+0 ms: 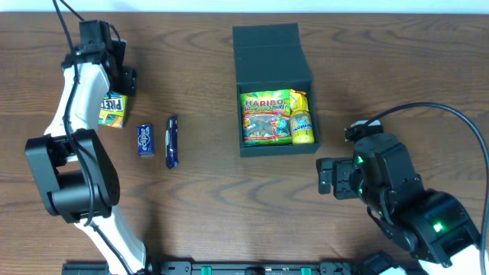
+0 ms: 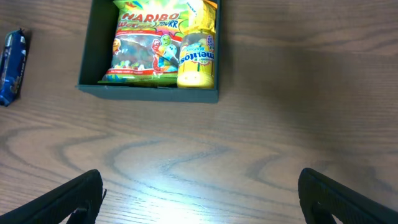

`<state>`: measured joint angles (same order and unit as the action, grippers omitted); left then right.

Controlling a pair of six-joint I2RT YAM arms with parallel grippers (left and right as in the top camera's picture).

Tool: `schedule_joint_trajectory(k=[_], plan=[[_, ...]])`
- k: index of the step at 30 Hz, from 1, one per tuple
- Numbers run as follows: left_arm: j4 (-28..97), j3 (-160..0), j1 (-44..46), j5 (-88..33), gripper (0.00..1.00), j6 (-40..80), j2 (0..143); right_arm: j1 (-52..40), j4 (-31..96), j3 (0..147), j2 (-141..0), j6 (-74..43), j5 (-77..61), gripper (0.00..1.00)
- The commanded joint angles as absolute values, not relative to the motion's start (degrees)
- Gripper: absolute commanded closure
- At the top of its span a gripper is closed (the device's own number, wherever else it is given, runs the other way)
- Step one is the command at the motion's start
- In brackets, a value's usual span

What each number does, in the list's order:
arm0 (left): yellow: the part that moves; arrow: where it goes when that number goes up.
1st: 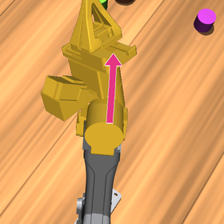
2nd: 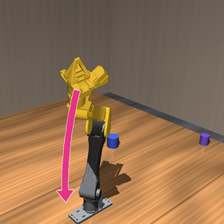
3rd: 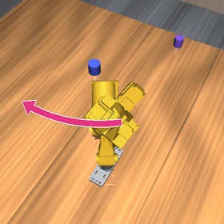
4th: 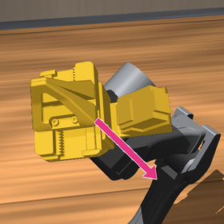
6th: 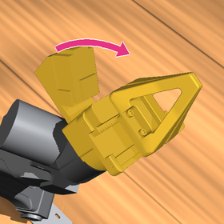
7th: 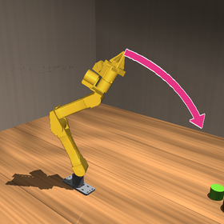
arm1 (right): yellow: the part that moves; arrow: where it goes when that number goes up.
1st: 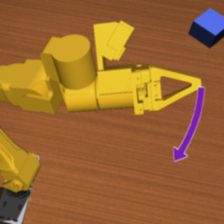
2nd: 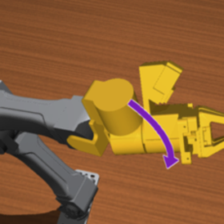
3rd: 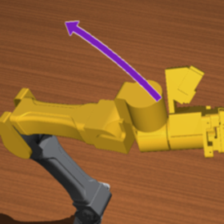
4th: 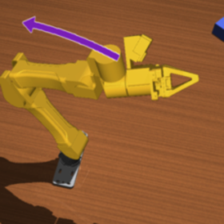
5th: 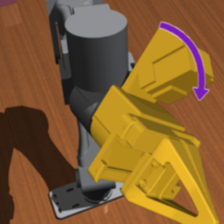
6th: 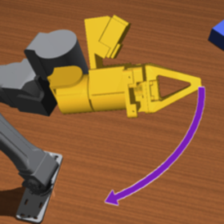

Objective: Pack container
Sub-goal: 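Lift the Pretz box with the left gripper and carry it to the box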

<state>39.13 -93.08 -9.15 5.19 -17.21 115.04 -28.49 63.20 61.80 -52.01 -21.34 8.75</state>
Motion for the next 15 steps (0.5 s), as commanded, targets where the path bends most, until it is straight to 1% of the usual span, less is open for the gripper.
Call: schedule_joint_trajectory(k=[1,6,15], plan=[[41.0,-96.0,-8.6,6.2,0.28,-15.5,115.3,-28.1,63.3,62.2,-51.7,-20.5,9.0,0.01],[42.5,-96.3,-8.0,6.2,0.31,-14.0,115.3,-28.1,63.3,62.2,-51.7,-20.5,9.0,0.01],[47.3,-99.1,-4.9,6.3,0.32,-11.9,115.3,-28.1,63.3,62.2,-51.7,-20.5,9.0,0.01]])
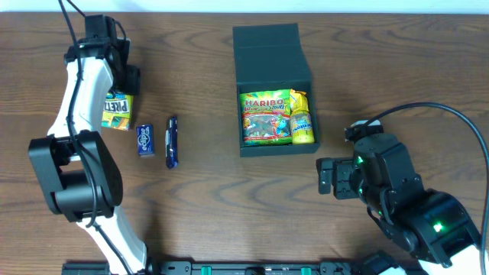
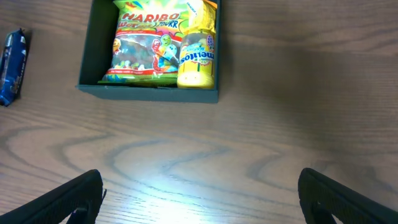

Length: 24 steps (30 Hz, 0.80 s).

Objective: Pack container
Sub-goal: 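Lift the Pretz box with the left gripper and carry it to the box, then lower the Pretz box into the black box's left side and release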

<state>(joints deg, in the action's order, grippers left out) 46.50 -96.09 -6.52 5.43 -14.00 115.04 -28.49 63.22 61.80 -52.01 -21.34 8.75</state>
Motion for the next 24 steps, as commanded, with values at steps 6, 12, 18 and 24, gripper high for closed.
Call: schedule_joint_trajectory(k=[6,12,18,24], plan=[[51.3,-103.6,0.1,6.4,0.31,-7.2,115.3,-28.1,63.3,62.2,-51.7,-20.5,9.0,0.01],[54.3,-105.8,8.3,5.1,0.32,-0.1,115.3,-28.1,63.3,62.2,-51.7,-20.5,9.0,0.01],[56.3,-107.3,16.9,4.4,0.33,5.8,115.3,-28.1,63.3,62.2,-51.7,-20.5,9.0,0.01],[63.6,-114.4,23.8,-1.8,0.33,10.9,115.3,-28.1,63.2,62.2,-51.7,-20.5,9.0,0.01]])
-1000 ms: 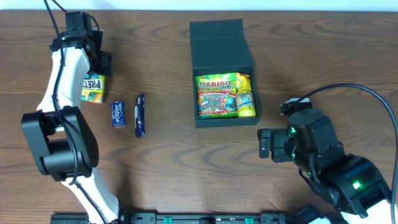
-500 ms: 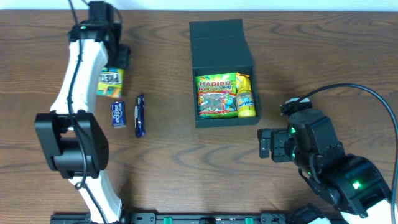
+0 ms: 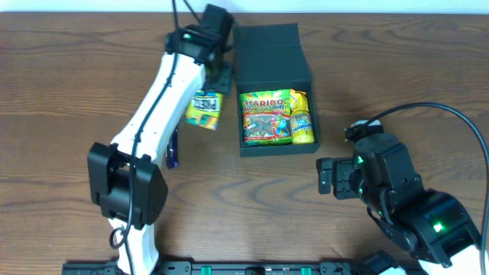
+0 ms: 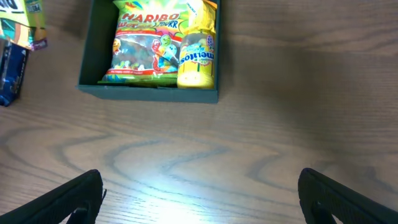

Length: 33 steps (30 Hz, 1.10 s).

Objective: Pack container
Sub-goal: 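Lower the Pretz box into the black box's left side and release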

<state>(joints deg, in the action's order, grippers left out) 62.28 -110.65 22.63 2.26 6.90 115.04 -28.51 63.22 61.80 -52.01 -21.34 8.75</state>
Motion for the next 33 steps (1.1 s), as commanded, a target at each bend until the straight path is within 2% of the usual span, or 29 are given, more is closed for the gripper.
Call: schedule_joint_trajectory(k=[1,11,22,33], plan=[[64.4,-115.4,24.3,-2.7,0.33,11.9,115.3,-28.1,63.2,62.2,-51.7,-20.5,9.0,0.01],[65.8,-118.3,29.6,-11.7,0.33,19.3,115.9,-28.1,63.3,62.2,-51.7,-20.5,9.0,0.01],[64.3,-118.2,34.0,-11.8,0.35,25.6,118.5,-28.1,63.3,62.2,-51.7,-20.5,9.0,0.01],[61.6,-118.2,32.6,-8.5,0.37,27.5,126.0,-28.1,63.2,62.2,-51.7,-20.5,9.0,0.01]])
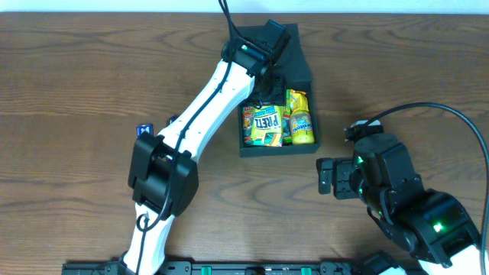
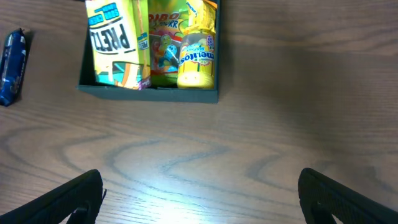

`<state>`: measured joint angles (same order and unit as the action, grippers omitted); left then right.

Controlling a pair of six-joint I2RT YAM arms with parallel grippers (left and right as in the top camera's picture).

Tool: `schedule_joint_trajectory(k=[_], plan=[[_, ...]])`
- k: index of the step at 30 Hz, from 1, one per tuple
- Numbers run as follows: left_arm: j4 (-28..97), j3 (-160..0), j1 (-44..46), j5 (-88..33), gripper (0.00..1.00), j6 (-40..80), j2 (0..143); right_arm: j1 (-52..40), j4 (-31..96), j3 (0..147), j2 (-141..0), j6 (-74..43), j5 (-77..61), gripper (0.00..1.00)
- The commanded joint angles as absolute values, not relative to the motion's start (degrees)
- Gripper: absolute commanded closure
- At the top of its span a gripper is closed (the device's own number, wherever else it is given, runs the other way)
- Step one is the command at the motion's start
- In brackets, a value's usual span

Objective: Pack container
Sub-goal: 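Lower the Pretz box into the black box's left side and release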

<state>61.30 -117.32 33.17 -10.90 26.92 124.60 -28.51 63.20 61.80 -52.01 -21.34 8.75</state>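
Note:
A dark green box (image 1: 279,150) stands open at the table's middle, its lid laid back behind it. Inside are a Haribo bag (image 2: 163,43) and a yellow Mentos bottle (image 1: 302,122). A yellow Pretz pack (image 1: 266,126) sits over the left of the Haribo bag, also seen as the Pretz pack (image 2: 115,43) in the right wrist view. My left gripper (image 1: 263,95) reaches over the box from the left and is shut on the pack's top. My right gripper (image 2: 199,199) is open over bare wood in front of the box.
A blue bar (image 2: 12,59) lies left of the box. A small blue pack (image 1: 142,131) peeks out beside my left arm, which crosses the table from the front left. The right arm's base fills the front right corner.
My left gripper has carried the Pretz pack from just left of the box to inside it, over the Haribo bag. The right arm has not moved.
The left gripper was at the Pretz pack at the far left of the table. It then held the pack a little higher, later beside the box's left wall, and now in the box. The right gripper stayed open in front throughout.

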Motion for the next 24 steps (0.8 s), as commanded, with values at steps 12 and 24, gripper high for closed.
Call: schedule_joint_trajectory(k=[12,24], plan=[[62.8,-118.2,32.3,-3.2,0.36,27.5,126.3,-28.1,63.3,62.2,-51.7,-20.5,9.0,0.01],[62.6,-120.3,32.2,-3.0,0.08,27.4,125.9,-28.1,63.3,62.2,-51.7,-20.5,9.0,0.01]])
